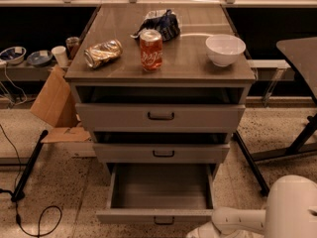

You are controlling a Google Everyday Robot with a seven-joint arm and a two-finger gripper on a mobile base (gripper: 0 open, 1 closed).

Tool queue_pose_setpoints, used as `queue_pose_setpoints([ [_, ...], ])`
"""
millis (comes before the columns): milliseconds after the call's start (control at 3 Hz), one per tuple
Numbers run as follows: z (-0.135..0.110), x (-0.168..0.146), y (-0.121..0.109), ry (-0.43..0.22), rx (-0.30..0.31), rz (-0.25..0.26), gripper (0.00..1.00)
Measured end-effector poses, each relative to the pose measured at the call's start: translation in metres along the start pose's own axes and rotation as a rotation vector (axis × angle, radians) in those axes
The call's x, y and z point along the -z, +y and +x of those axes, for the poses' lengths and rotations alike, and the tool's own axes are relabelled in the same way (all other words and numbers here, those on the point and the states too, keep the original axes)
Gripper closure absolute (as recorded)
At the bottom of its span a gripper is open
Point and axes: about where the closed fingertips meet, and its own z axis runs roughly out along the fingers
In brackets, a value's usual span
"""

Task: Close bottom drawer

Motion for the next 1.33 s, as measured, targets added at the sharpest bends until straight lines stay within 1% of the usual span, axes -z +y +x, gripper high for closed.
queue_pose_setpoints([
  [333,0.000,-0.002,0.002,0.006,0.001,-0.006,0.00],
  [667,-0.009,-0.005,0.003,-0.006,-0.022,-0.013,0.00],
  [1000,-0.019,-0.007,-0.002,-0.040,-0.064,-0.031,0.00],
  [1333,-0.029,-0.004,-0.022,-0.073,-0.124,-0.029,0.00],
])
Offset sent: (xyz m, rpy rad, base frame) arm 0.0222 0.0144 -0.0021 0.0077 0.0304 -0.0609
